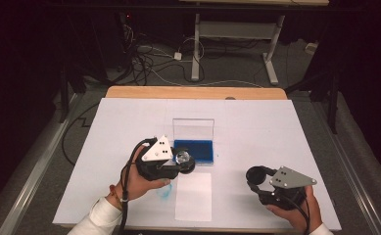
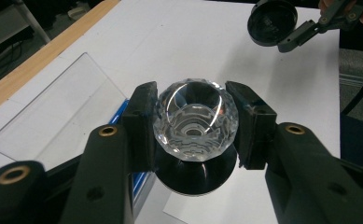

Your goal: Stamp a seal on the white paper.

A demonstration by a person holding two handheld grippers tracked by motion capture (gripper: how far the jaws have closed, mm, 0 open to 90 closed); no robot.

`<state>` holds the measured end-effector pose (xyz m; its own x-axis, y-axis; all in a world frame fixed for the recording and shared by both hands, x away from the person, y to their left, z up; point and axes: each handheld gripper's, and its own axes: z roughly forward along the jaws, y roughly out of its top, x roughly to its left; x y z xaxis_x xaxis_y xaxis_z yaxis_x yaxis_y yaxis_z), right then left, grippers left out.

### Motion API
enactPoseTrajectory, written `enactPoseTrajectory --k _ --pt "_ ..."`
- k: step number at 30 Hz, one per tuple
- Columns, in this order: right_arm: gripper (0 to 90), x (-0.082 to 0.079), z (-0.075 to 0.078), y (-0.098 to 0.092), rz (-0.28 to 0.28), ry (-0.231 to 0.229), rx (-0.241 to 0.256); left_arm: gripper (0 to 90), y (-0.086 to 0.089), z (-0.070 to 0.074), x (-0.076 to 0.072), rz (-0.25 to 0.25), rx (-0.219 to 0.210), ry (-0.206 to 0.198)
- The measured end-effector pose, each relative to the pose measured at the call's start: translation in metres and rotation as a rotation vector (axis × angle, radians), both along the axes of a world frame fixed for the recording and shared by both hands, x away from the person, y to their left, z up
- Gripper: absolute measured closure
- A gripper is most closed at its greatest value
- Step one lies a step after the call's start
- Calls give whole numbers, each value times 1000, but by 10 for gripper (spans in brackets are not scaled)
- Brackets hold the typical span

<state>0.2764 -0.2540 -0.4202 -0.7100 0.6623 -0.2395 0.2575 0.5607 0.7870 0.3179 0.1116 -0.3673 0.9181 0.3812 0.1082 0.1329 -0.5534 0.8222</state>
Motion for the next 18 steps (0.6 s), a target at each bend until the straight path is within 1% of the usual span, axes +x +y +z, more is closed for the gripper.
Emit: enactPoseTrajectory --k 1,6,10,13,18 --pt "392 0 0 0 -1 1 1 550 0 -1 -2 1 2 -6" --pt "392 1 -2 6 1 8 -9 549 -1 -5 -10 -26 11 11" --pt "392 2 -2 10 4 9 -8 549 -1 -8 -16 -33 19 19" --pt "392 1 -2 12 10 6 -17 549 -2 -11 -19 -44 26 26" --pt "392 0 -2 10 4 6 -14 550 -2 -15 -21 -53 37 40"
